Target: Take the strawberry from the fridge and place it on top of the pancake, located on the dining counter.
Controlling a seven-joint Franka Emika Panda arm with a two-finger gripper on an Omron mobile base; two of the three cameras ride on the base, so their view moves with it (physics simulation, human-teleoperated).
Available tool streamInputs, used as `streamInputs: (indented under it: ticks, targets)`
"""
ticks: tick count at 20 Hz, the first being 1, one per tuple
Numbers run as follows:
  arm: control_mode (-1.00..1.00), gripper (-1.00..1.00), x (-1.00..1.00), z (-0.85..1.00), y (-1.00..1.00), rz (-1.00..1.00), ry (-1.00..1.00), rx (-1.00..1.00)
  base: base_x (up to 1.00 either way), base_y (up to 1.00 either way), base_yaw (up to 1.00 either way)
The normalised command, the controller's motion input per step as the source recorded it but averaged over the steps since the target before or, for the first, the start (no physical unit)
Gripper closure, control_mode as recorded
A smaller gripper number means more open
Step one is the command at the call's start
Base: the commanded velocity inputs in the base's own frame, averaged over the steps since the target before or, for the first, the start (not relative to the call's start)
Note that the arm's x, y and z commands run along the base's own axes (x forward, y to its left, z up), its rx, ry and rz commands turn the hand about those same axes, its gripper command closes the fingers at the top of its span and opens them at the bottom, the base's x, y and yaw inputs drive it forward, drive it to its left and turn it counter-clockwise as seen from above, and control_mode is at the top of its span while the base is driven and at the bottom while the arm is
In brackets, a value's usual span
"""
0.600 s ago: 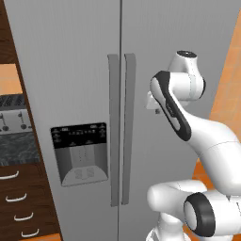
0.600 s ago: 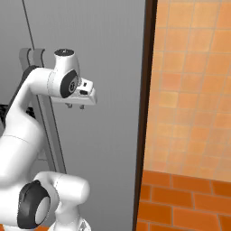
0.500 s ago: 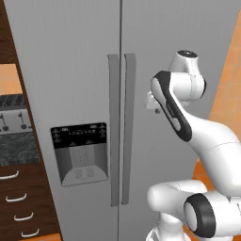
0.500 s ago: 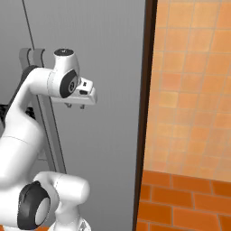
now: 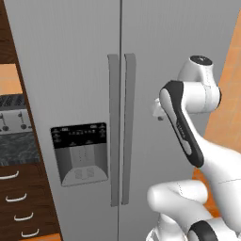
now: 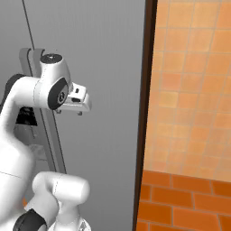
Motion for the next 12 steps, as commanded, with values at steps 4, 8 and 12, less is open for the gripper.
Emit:
streamInputs:
  ticks: [4,8,12]
  targets:
    - [-1.00,-1.00,-0.66,0.00,0.01,0.00,-0.14,0.00,0.00,0.00,0.00]
    - [-1.00,-1.00,-0.54,0.01,0.05,0.00,-0.04,0.00,0.00,0.00,0.00]
    - [-1.00,-1.00,-0.46,0.16,0.05,0.00,0.00,-0.01,0.00,0.00,0.00]
